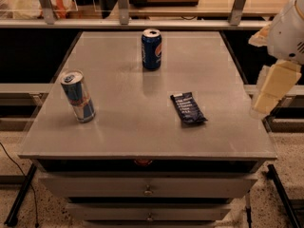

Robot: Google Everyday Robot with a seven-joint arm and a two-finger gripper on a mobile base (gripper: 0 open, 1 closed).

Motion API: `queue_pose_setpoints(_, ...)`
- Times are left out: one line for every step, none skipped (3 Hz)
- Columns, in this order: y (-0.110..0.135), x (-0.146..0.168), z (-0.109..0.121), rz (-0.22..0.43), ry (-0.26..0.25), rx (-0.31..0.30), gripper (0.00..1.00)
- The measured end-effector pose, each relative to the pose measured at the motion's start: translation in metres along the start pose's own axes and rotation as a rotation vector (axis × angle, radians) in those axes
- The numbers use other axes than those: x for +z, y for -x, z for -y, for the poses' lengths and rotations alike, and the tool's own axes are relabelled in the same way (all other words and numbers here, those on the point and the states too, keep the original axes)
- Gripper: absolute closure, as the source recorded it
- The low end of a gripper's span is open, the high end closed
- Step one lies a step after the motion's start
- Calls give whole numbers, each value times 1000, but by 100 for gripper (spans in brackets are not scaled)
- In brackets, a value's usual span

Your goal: Pick pepsi can

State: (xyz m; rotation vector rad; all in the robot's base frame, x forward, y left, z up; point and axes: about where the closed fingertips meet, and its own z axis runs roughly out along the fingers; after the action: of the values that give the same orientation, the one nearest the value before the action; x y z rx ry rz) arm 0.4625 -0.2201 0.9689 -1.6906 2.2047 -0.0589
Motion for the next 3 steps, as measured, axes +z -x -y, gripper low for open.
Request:
queue_pose_setpoints(3,36,46,99,5,28,0)
queue_pose_setpoints(12,83,94,220,8,90,0)
queue_pose_setpoints(33,130,135,369,15,204,0)
